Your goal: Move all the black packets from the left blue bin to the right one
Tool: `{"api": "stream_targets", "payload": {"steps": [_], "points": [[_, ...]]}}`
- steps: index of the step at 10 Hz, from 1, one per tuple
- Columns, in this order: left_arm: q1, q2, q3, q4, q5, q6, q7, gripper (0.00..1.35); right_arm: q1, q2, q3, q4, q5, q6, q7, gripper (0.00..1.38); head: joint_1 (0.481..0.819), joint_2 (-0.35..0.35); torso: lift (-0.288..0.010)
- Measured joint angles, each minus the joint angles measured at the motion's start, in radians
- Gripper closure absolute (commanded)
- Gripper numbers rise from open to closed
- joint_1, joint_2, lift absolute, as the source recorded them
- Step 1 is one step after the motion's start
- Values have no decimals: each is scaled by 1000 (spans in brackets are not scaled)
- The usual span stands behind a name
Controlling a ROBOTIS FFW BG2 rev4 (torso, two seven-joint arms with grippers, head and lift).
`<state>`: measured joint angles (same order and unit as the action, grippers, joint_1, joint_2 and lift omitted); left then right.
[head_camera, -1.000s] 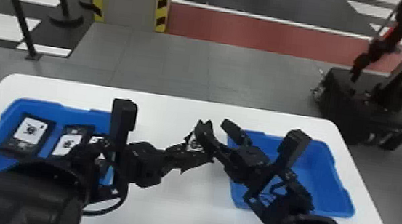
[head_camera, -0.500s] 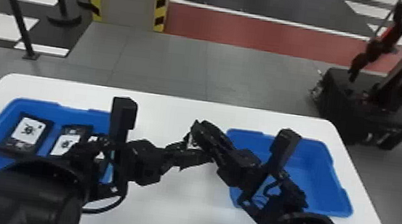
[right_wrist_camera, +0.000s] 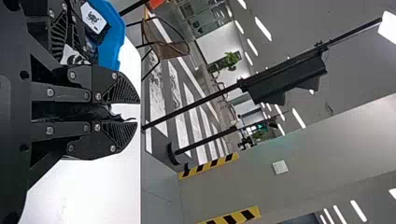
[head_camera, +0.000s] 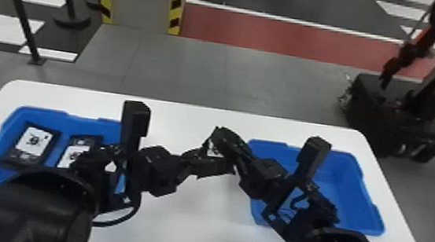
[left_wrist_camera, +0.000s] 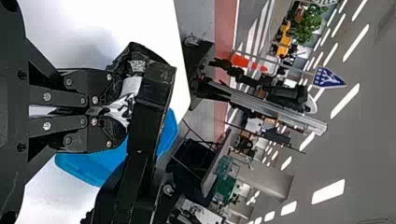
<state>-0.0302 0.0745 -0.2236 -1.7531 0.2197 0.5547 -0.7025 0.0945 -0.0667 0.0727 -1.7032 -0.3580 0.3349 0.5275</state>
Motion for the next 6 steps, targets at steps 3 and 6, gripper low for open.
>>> {"api": "stream_targets", "payload": {"steps": [3, 6], "points": [[13, -4, 18, 0, 0, 23, 17, 88, -22, -3, -40, 8, 2, -56, -16, 1280, 695, -127, -110], [63, -12, 86, 4, -12, -5, 20, 136, -26, -8, -139, 8, 29, -92, -42, 1280, 695, -158, -110]]}}
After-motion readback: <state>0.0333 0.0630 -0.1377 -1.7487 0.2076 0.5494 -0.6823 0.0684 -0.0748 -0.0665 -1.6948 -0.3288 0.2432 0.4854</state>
